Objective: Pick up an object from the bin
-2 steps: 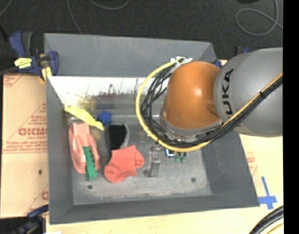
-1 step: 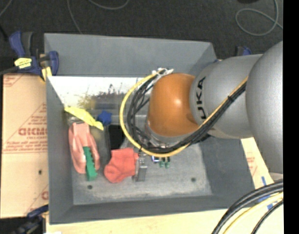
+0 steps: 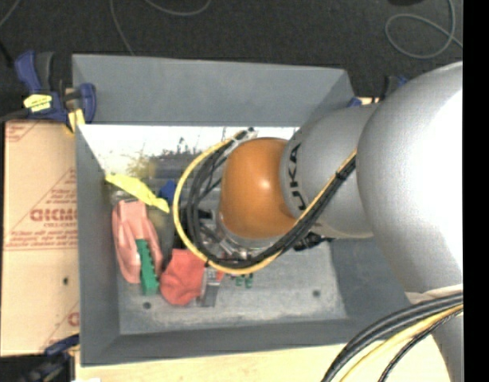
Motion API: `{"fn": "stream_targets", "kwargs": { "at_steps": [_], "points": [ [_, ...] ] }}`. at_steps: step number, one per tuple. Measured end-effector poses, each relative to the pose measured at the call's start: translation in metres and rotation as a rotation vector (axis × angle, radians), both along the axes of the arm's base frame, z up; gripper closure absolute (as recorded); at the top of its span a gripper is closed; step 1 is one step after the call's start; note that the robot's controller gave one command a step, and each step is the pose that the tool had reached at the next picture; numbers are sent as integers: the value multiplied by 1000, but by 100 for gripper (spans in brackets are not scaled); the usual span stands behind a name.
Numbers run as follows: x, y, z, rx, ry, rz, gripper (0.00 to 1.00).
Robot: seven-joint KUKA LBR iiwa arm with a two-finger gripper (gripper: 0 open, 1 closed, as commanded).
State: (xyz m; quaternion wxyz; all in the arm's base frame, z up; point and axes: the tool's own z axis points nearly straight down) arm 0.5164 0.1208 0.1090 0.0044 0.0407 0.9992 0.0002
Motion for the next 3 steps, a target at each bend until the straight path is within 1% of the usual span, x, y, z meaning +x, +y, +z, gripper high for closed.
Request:
{"fn": "stream_targets", "kwargs": {
  "at_steps": [1,2,3],
  "points": [
    [16,43,-24,19,-22,72,100],
    [17,42,-24,18,-23,72,100],
    [9,41,-1,13,-12,68,100]
  ]
}}
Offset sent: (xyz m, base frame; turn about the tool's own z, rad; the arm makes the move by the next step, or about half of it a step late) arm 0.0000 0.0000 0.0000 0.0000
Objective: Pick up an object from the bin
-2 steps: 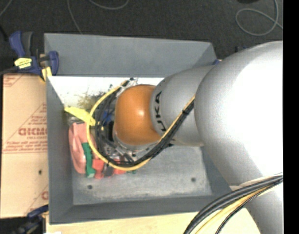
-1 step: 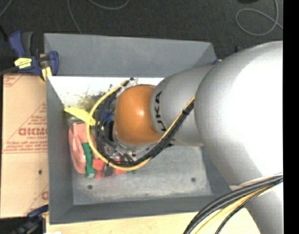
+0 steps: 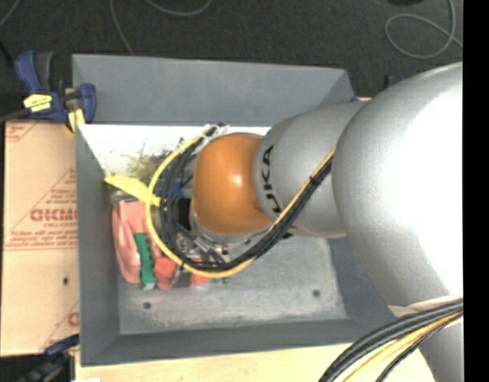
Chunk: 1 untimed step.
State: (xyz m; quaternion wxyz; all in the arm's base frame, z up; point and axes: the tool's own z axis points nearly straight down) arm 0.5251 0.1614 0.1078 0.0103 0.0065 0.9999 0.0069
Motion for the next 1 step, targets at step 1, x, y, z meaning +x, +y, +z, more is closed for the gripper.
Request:
{"fn": "stream_targets", "kwargs": {
  "at_steps": [1],
  "points": [
    [1,6,52,3,-7,20,100]
  ]
}}
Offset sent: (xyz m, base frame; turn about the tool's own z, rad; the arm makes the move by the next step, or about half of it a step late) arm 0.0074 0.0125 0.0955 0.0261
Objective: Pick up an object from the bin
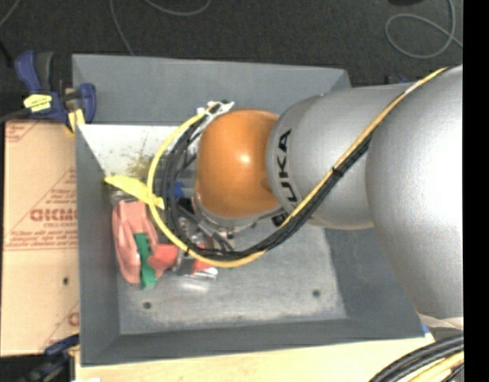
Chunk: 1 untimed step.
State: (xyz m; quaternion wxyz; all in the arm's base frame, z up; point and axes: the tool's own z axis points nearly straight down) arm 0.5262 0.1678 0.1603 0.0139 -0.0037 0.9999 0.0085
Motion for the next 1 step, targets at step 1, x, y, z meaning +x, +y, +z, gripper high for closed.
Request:
{"fn": "stream_targets", "kwargs": {
  "at_steps": [1],
  "points": [
    [5,4,34,0,2,-32,100]
  ]
}}
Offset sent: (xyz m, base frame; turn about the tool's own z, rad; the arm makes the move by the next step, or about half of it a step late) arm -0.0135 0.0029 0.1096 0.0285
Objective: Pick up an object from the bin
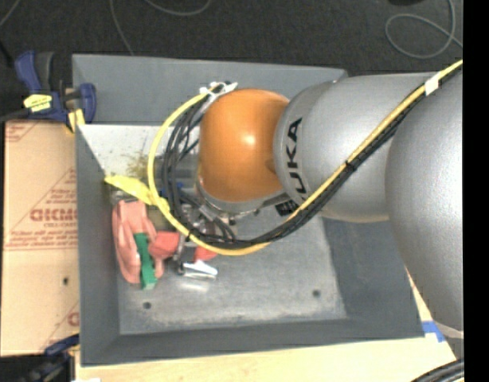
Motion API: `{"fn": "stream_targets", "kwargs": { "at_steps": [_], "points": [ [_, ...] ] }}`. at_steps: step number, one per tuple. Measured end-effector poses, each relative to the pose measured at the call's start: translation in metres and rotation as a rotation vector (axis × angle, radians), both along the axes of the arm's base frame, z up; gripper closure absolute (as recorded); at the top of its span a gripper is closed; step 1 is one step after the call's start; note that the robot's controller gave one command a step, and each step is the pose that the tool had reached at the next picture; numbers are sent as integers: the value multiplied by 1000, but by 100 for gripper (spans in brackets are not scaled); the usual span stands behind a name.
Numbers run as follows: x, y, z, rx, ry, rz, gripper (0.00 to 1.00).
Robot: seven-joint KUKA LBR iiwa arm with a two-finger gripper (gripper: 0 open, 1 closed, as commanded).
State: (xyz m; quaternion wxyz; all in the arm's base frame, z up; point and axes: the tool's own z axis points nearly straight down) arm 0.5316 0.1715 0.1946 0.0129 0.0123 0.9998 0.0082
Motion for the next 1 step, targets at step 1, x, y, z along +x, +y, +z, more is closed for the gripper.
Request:
{"fn": "stream_targets", "kwargs": {
  "at_steps": [1],
  "points": [
    [-12,-1,53,-1,4,-3,100]
  ]
}}
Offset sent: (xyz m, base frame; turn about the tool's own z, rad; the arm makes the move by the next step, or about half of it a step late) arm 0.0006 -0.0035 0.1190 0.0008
